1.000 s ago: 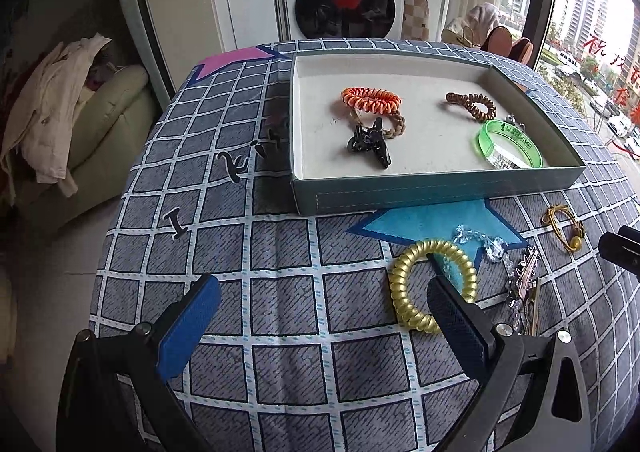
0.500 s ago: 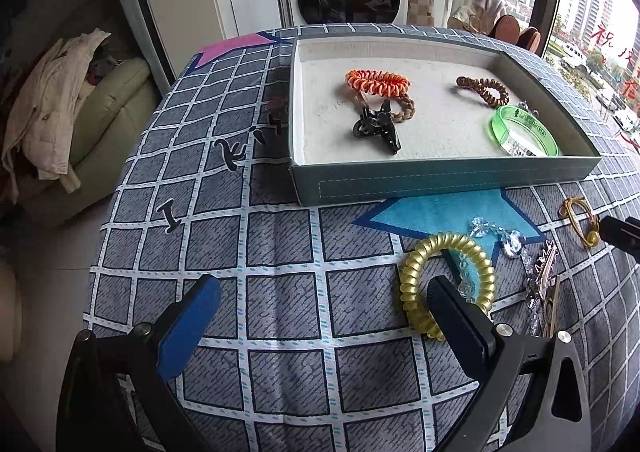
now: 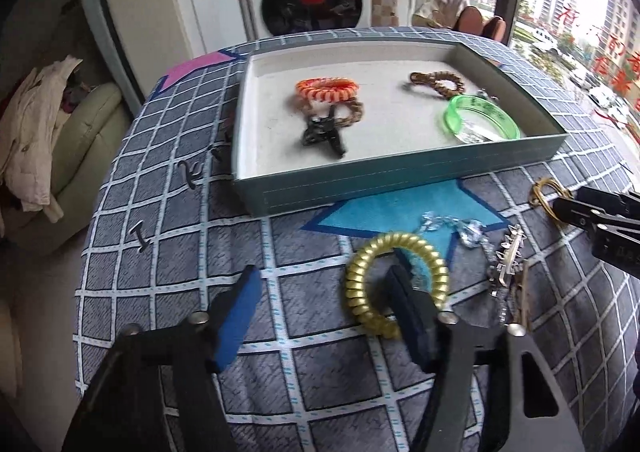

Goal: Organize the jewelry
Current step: 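Grasp the yellow coil hair tie with the left tool while the right tool grasps the sunflower cord bracelet, then carry the yellow coil tie and sunflower bracelet into the tray with both tools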

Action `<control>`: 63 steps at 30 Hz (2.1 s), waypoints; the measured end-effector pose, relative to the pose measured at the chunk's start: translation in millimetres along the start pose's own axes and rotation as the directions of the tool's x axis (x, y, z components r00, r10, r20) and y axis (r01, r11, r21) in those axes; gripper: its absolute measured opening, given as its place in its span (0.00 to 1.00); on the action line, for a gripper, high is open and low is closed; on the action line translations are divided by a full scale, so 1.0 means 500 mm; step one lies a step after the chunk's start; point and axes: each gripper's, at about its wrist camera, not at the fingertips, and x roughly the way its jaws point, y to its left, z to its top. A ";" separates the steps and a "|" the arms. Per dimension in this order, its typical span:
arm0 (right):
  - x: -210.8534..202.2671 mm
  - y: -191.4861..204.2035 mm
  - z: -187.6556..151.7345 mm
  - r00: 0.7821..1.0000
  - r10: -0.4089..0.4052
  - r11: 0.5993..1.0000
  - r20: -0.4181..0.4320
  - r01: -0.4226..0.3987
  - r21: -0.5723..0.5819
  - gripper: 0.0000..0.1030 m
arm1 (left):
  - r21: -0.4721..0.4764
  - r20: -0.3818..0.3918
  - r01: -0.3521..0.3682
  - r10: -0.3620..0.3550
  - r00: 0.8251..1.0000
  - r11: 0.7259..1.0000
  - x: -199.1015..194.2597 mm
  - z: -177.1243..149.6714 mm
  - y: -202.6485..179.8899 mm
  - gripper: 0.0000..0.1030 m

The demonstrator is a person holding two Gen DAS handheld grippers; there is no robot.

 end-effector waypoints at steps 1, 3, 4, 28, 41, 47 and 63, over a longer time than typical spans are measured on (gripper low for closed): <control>-0.001 0.004 0.000 1.000 0.001 1.000 0.001 -0.001 -0.006 0.31 | 0.015 0.000 0.015 -0.015 1.000 1.000 -0.001 0.001 -0.006 0.63; -0.001 0.011 0.001 1.000 0.011 1.000 -0.002 -0.011 -0.010 0.19 | 0.050 0.000 0.040 -0.040 0.999 0.998 -0.004 0.001 -0.021 0.47; -0.002 0.014 0.001 1.000 0.012 1.000 -0.002 -0.012 -0.013 0.16 | 0.063 0.001 0.042 -0.043 0.999 0.997 -0.006 0.001 -0.026 0.44; -0.090 -0.041 0.030 0.985 0.140 0.983 0.102 -0.151 0.105 0.14 | 0.006 0.115 0.132 -0.132 0.985 0.991 -0.098 0.035 0.015 0.29; -0.107 -0.029 0.108 0.965 0.212 0.969 0.155 -0.228 0.096 0.14 | -0.016 0.155 0.128 -0.124 0.980 0.992 -0.097 0.105 0.017 0.29; -0.076 -0.020 0.155 0.959 0.239 0.962 0.152 -0.255 0.094 0.14 | -0.026 0.155 0.110 -0.105 0.982 0.994 -0.071 0.151 0.020 0.29; 0.027 -0.010 0.245 0.943 0.295 0.940 0.152 -0.315 0.127 0.14 | -0.024 0.118 0.062 -0.059 0.991 0.998 0.032 0.244 -0.013 0.29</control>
